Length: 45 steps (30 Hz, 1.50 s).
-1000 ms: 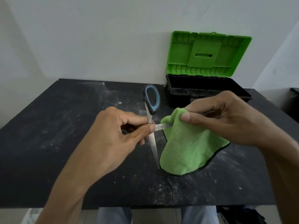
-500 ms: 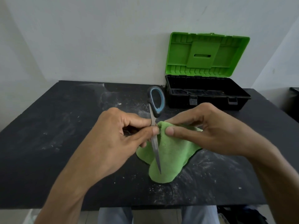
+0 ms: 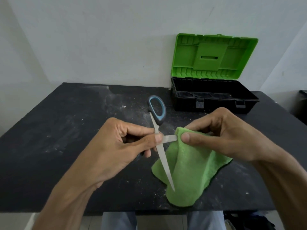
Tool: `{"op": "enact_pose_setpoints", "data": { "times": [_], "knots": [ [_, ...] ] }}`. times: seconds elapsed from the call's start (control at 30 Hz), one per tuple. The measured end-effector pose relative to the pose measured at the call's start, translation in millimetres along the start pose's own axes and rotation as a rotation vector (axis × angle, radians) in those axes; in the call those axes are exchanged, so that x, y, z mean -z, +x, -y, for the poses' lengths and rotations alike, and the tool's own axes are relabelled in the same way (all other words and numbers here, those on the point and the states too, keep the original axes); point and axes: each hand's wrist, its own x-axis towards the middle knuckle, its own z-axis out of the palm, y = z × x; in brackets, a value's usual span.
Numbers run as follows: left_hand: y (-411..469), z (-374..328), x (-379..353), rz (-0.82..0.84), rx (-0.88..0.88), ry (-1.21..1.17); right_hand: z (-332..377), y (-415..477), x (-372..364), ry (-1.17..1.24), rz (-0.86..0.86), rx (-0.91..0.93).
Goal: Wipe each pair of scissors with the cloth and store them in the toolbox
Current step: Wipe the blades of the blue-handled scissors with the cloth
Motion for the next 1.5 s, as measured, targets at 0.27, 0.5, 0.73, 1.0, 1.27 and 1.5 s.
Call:
{"op": "enact_pose_setpoints", "data": {
  "times": [0.27, 0.5, 0.73, 1.0, 1.27, 1.5],
  "knots": [
    [-5, 1, -3, 0.023, 0.010, -0.002, -2, 3, -11, 0.047, 0.082, -0.044],
    [-3, 4, -11, 0.044, -0.027, 0.022, 1, 2, -16, -0.011, 0.087, -0.042],
    [-7, 7, -3, 0.011, 0.053, -0.061, 10, -4, -4, -0.017, 0.066, -0.113],
    [0, 0, -8, 0.016, 0.014, -0.089, 13, 6, -13, 0.006, 0.080, -0.031],
    [2, 3, 1, -0.035, 0.024, -0.094, 11, -1, -1, -0.012, -0.010, -0.066],
    [-6, 7, -7, 0.010, 0.065, -0.061, 0, 5, -22, 0.120, 0.123, -0.066]
  ]
}}
